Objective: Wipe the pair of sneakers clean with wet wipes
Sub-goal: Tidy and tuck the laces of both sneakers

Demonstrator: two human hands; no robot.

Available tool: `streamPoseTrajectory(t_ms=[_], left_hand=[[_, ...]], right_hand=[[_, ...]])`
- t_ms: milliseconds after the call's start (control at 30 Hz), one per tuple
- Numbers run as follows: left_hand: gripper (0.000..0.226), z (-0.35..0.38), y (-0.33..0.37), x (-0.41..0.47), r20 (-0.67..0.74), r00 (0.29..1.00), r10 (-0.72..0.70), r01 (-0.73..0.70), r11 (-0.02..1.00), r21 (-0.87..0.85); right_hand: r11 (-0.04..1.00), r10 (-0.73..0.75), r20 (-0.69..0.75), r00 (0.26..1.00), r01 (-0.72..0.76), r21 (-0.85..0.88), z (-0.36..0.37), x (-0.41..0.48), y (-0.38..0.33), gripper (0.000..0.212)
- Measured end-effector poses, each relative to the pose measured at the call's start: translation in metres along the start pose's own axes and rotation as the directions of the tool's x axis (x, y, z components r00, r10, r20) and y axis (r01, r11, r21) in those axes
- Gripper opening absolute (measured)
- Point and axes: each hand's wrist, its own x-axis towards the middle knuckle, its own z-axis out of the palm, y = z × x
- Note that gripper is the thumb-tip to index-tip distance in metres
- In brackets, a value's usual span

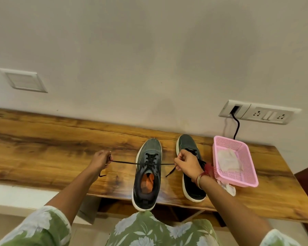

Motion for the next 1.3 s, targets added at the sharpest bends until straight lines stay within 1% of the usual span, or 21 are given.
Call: streamPoseTrajectory(t_ms=[100, 167, 233, 267, 333, 367, 400, 433, 467, 533, 600, 667, 767, 867, 933, 1000, 1067, 1100, 1200, 1233, 1300], left_hand=[[0.031, 0.004, -0.012, 0.003, -0.004, 0.999, -0.034, 0.034, 0.999, -0.004], [0.025, 0.007, -0.021, 0.005, -0.003, 0.997, -0.076, 0.076, 0.995, 0.071], [0.018, 0.006, -0.027, 0.006, -0.060, 0.992, -0.107, 0.119, 0.952, 0.282], [0.020, 0.004, -0.027, 0.004, -0.112, 0.989, -0.096, 0.134, 0.903, 0.408], [0.027, 0.004, -0.023, 0.000, -0.213, 0.977, 0.013, 0.118, 0.796, 0.593], [0.028, 0.007, -0.020, -0.003, -0.220, 0.970, 0.102, 0.065, 0.763, 0.643], [0.027, 0.012, -0.016, -0.006, -0.184, 0.963, 0.197, -0.025, 0.743, 0.669], [0.024, 0.019, -0.013, -0.009, -0.100, 0.955, 0.278, -0.140, 0.723, 0.676], [0.024, 0.028, -0.008, -0.013, 0.017, 0.941, 0.339, -0.267, 0.707, 0.654], [0.026, 0.049, 0.000, -0.024, 0.260, 0.894, 0.365, -0.447, 0.685, 0.576], [0.024, 0.064, 0.005, -0.032, 0.415, 0.831, 0.370, -0.552, 0.642, 0.532], [0.021, 0.072, 0.006, -0.031, 0.434, 0.798, 0.418, -0.602, 0.599, 0.529], [0.015, 0.071, 0.003, -0.027, 0.423, 0.773, 0.473, -0.634, 0.548, 0.546], [0.008, 0.070, 0.001, -0.028, 0.453, 0.770, 0.449, -0.635, 0.474, 0.610], [0.007, 0.071, 0.000, -0.030, 0.449, 0.784, 0.428, -0.615, 0.441, 0.654], [0.008, 0.072, -0.001, -0.031, 0.419, 0.809, 0.413, -0.583, 0.472, 0.661], [0.009, 0.071, -0.001, -0.032, 0.435, 0.821, 0.368, -0.570, 0.528, 0.629], [0.010, 0.069, -0.001, -0.032, 0.455, 0.824, 0.338, -0.563, 0.575, 0.594], [0.015, 0.059, 0.003, -0.035, 0.496, 0.827, 0.263, -0.491, 0.769, 0.410], [0.014, 0.056, 0.003, -0.037, 0.519, 0.817, 0.251, -0.476, 0.802, 0.361], [0.016, 0.051, 0.001, -0.040, 0.557, 0.801, 0.218, -0.443, 0.843, 0.307]], right_hand=[[0.997, -0.011, -0.005, 1.000, 0.010, -0.072, 0.001, 0.000, 0.005, 0.016], [0.995, -0.022, -0.004, 1.000, 0.021, -0.098, 0.002, 0.001, 0.007, 0.016], [0.988, -0.047, -0.009, 0.999, 0.045, -0.151, 0.001, 0.001, 0.007, 0.021], [0.982, -0.074, -0.031, 0.997, 0.068, -0.175, 0.001, 0.001, 0.007, 0.025], [0.971, -0.128, -0.120, 0.984, 0.100, -0.219, 0.001, 0.000, 0.005, 0.025], [0.963, -0.151, -0.174, 0.973, 0.104, -0.250, 0.002, -0.001, 0.003, 0.021], [0.950, -0.178, -0.212, 0.961, 0.111, -0.293, 0.005, -0.003, 0.001, 0.017], [0.934, -0.210, -0.216, 0.954, 0.131, -0.332, 0.009, -0.004, -0.001, 0.014], [0.921, -0.237, -0.176, 0.956, 0.163, -0.355, 0.014, -0.005, -0.004, 0.015], [0.925, -0.244, -0.021, 0.970, 0.226, -0.305, 0.027, -0.008, -0.008, 0.025], [0.945, -0.212, 0.130, 0.969, 0.237, -0.225, 0.039, -0.010, -0.011, 0.032], [0.939, -0.210, 0.165, 0.964, 0.246, -0.240, 0.048, -0.009, -0.010, 0.027], [0.932, -0.207, 0.146, 0.968, 0.240, -0.272, 0.050, -0.006, -0.008, 0.011], [0.921, -0.201, 0.158, 0.967, 0.241, -0.306, 0.048, -0.005, -0.005, 0.005], [0.919, -0.183, 0.150, 0.972, 0.223, -0.324, 0.047, -0.005, -0.002, 0.005], [0.938, -0.146, 0.130, 0.981, 0.179, -0.296, 0.047, -0.005, 0.000, 0.005], [0.965, -0.104, 0.125, 0.987, 0.130, -0.229, 0.048, -0.006, 0.001, 0.007], [0.974, -0.088, 0.128, 0.988, 0.113, -0.199, 0.049, -0.006, 0.000, 0.008], [0.997, -0.045, 0.152, 0.987, 0.054, -0.057, 0.050, -0.007, -0.001, 0.007], [1.000, -0.026, 0.184, 0.983, 0.023, 0.016, 0.049, -0.008, -0.001, 0.008], [0.990, -0.010, 0.251, 0.968, -0.026, 0.139, 0.047, -0.011, 0.001, 0.020]])
